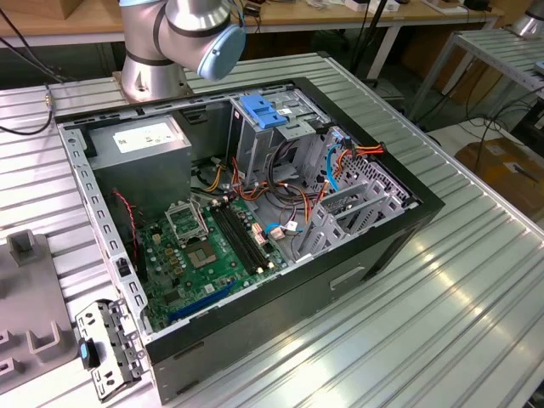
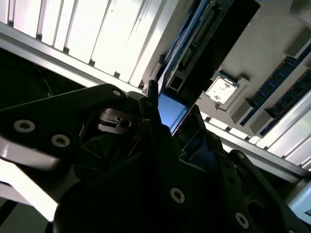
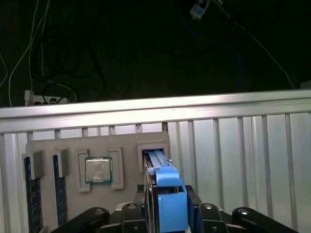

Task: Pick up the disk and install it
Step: 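Pick up the disk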

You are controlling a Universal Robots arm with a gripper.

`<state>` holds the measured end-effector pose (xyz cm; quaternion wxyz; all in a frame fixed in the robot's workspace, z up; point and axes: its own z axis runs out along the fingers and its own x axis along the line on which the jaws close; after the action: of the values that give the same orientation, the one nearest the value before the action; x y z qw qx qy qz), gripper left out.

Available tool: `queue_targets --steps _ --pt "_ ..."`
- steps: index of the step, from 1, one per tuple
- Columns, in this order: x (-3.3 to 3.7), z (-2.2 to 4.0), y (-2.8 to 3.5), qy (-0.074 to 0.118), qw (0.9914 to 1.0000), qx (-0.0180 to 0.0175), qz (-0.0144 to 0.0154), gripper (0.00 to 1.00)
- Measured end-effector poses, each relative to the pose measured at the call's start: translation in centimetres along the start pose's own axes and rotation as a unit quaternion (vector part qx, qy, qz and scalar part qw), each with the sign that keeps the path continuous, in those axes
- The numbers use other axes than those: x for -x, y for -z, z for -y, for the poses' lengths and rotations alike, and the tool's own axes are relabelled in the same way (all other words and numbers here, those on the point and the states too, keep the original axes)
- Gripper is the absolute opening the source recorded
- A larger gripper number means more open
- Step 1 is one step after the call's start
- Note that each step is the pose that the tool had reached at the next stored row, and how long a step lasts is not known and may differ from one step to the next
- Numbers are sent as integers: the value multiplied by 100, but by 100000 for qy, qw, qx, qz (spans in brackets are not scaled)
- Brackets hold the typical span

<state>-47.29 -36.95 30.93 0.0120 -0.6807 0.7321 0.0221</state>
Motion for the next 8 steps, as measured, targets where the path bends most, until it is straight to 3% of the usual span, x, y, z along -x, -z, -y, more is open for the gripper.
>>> queue_targets --steps 5,8 --pt "-3 -2 -83 -3 100000 -1 -62 44" --pt "0 -2 -95 -235 100000 -5 -81 44"
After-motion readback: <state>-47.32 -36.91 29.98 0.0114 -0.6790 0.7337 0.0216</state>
